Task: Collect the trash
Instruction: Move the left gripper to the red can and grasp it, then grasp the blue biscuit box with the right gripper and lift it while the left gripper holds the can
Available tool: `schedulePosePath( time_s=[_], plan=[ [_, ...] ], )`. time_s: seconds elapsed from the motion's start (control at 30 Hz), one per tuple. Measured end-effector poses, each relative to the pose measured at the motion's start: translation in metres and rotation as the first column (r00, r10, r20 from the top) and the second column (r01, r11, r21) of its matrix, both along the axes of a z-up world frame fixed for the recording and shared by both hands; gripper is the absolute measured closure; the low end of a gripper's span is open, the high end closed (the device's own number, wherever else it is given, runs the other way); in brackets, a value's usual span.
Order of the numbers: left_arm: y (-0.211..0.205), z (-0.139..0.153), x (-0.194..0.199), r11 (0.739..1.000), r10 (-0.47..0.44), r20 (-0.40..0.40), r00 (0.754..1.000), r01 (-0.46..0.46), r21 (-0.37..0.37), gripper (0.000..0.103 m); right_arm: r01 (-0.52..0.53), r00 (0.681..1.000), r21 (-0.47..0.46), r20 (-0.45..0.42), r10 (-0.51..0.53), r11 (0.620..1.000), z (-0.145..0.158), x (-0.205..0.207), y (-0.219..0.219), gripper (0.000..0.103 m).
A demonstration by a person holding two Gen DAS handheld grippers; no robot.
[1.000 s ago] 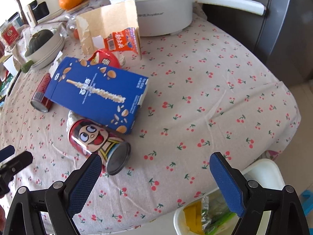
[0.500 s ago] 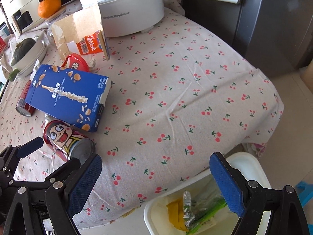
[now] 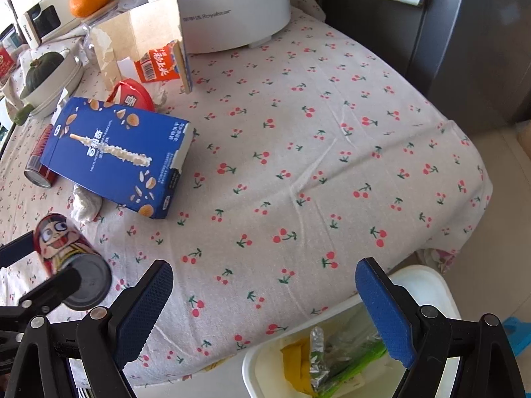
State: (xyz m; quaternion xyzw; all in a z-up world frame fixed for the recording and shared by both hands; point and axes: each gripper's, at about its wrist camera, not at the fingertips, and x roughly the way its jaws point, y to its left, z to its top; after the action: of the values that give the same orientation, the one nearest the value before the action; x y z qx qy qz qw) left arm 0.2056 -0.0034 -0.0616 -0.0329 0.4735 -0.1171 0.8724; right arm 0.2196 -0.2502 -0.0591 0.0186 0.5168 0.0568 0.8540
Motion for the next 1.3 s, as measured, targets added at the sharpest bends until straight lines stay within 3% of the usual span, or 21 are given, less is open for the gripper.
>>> schedulePosePath(
  time_s=[0.17,0.27,0.4,0.53,0.63,0.8,0.93,1.17,1.2,1.3],
  plan=[
    [0.061,0.014,-0.018,0.990,0.144,-0.005,0.990,-0.144,-0.009,0.012,-0.136,0.991,-0.017,0.012,0.137,0.991,-0.004,0.014,0.044,0.011],
    [0.088,0.015,-0.026,0.984,0.178,-0.009,0.984,-0.178,0.003,0.012,-0.295,0.954,-0.072,0.040,0.299,0.953,-0.004,0.023,0.076,0.011],
    [0.116,0.013,-0.035,0.977,0.211,-0.023,0.977,-0.211,0.005,0.012,-0.527,0.838,-0.231,0.022,0.546,0.818,-0.013,0.026,0.120,0.011],
    [0.138,0.013,-0.040,0.972,0.233,-0.036,0.972,-0.234,-0.019,0.012,-0.656,0.728,-0.345,-0.056,0.683,0.671,-0.031,0.031,0.144,0.010],
    [0.143,0.011,-0.041,0.972,0.234,-0.038,0.972,-0.234,-0.013,0.012,-0.684,0.686,-0.422,-0.095,0.722,0.595,-0.039,0.041,0.148,0.008],
    [0.146,0.006,-0.038,0.972,0.237,-0.049,0.970,-0.237,0.004,0.012,-0.712,0.656,-0.454,-0.155,0.739,0.536,-0.052,0.065,0.152,0.007],
    [0.146,0.002,-0.035,0.973,0.232,-0.058,0.971,-0.232,0.011,0.012,-0.723,0.646,-0.462,-0.188,0.740,0.514,-0.059,0.082,0.158,0.007],
    [0.142,0.002,-0.031,0.974,0.228,-0.061,0.972,-0.228,0.006,0.012,-0.719,0.667,-0.443,-0.226,0.709,0.535,-0.074,0.103,0.162,0.006],
    [0.141,0.002,-0.031,0.974,0.227,-0.060,0.972,-0.227,0.004,0.012,-0.717,0.671,-0.441,-0.227,0.706,0.540,-0.076,0.104,0.163,0.006],
    [0.140,0.005,-0.033,0.975,0.221,-0.055,0.974,-0.222,-0.004,0.012,-0.703,0.696,-0.382,-0.197,0.690,0.600,-0.071,0.106,0.160,0.007]
  ],
)
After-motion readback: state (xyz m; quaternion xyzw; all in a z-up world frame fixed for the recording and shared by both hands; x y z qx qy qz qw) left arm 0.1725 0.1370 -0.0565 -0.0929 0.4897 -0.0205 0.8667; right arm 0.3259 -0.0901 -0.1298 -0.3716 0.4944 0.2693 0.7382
